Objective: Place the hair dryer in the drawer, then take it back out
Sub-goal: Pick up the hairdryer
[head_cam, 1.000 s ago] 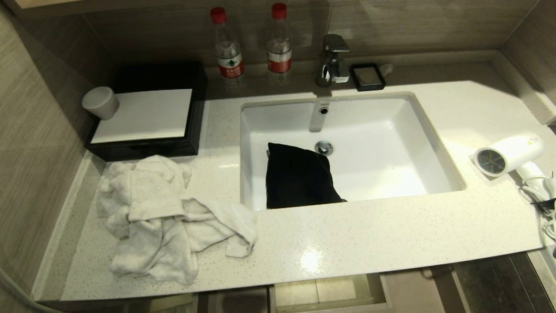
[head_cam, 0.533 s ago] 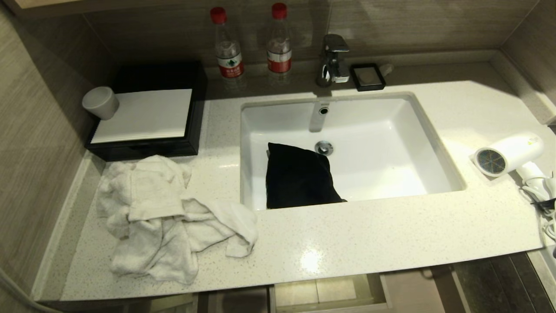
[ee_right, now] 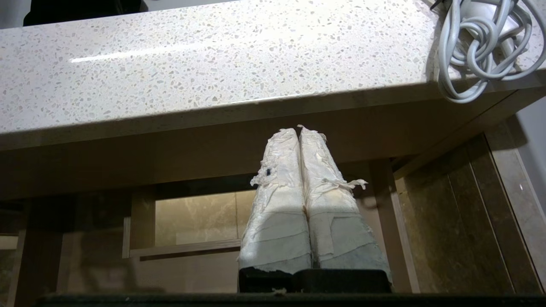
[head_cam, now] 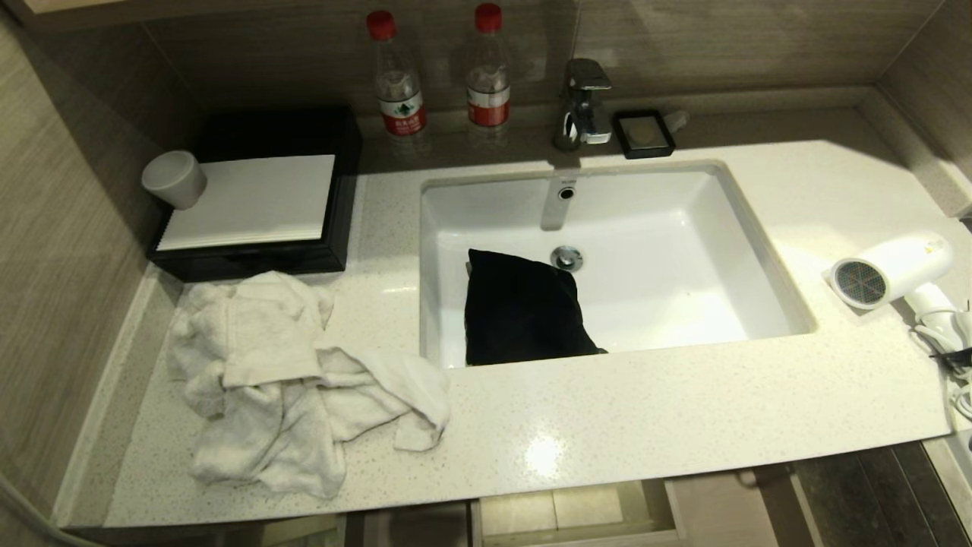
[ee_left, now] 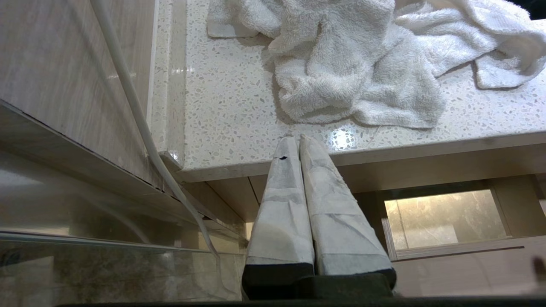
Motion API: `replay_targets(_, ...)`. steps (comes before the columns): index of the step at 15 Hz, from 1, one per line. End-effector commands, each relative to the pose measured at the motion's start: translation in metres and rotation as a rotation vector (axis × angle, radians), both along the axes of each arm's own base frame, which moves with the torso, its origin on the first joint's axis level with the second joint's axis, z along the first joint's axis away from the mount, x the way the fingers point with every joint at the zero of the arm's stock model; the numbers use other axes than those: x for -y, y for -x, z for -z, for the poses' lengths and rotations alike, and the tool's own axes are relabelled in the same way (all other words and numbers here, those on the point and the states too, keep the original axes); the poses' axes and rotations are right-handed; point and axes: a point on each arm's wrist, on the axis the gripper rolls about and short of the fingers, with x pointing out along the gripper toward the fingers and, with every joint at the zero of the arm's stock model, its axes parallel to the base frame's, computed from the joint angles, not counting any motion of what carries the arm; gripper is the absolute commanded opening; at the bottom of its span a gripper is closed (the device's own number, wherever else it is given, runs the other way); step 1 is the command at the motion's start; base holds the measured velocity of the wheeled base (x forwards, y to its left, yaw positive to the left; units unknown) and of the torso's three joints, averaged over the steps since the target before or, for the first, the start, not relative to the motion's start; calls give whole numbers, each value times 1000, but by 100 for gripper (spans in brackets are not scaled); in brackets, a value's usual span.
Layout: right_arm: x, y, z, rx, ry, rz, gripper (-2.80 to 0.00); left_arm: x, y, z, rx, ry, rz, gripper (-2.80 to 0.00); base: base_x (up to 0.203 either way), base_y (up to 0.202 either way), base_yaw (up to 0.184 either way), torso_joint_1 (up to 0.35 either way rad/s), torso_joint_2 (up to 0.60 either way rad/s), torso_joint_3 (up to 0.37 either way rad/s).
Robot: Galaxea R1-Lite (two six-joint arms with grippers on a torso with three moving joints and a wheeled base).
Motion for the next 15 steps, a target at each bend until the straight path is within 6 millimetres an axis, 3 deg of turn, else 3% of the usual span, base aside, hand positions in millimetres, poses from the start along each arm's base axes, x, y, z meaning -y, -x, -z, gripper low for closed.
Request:
replay_targets(1,0,0,1,-4,-2,1,-280,0,0,0,-2,0,0,-280,0,0,0,0,0,0)
replay_targets(15,0,0,0,3,0,3,-280,0,0,0,0,0,0,-280,0,0,0,-15,42,24)
